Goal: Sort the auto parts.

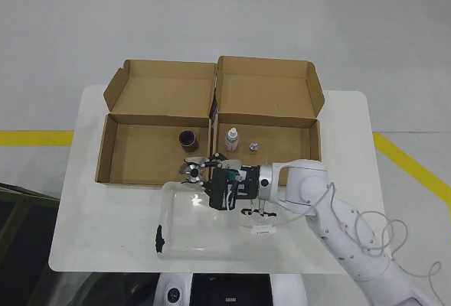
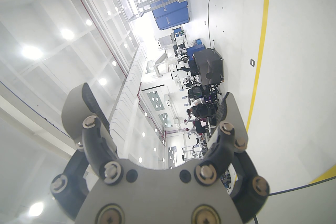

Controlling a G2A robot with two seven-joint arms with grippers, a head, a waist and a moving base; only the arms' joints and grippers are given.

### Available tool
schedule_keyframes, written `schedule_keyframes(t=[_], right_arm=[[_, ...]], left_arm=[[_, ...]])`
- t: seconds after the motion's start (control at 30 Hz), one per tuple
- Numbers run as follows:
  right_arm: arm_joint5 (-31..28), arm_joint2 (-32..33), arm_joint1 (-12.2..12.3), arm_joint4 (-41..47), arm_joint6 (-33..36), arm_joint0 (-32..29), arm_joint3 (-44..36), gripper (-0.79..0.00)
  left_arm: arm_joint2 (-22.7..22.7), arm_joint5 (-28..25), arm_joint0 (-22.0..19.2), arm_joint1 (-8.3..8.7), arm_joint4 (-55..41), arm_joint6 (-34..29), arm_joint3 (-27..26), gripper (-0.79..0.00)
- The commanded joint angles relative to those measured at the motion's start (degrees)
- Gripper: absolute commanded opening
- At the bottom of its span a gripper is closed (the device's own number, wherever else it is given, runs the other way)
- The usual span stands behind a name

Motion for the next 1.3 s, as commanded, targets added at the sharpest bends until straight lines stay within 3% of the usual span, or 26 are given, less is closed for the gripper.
schedule_keyframes(t=[0.0,0.63,1.27], right_arm=[[0.4,-0.5,-0.2,0.5,0.0,1.0,0.9,-0.785],[2.1,-8.9,-4.2,8.0,10.9,14.1,12.7,-0.785],[4.7,-17.9,-9.8,15.7,23.1,24.3,28.1,-0.785]], left_arm=[[0.0,0.0,0.0,0.00,0.0,0.0,0.0,0.000],[0.0,0.0,0.0,0.00,0.0,0.0,0.0,0.000],[0.0,0.0,0.0,0.00,0.0,0.0,0.0,0.000]])
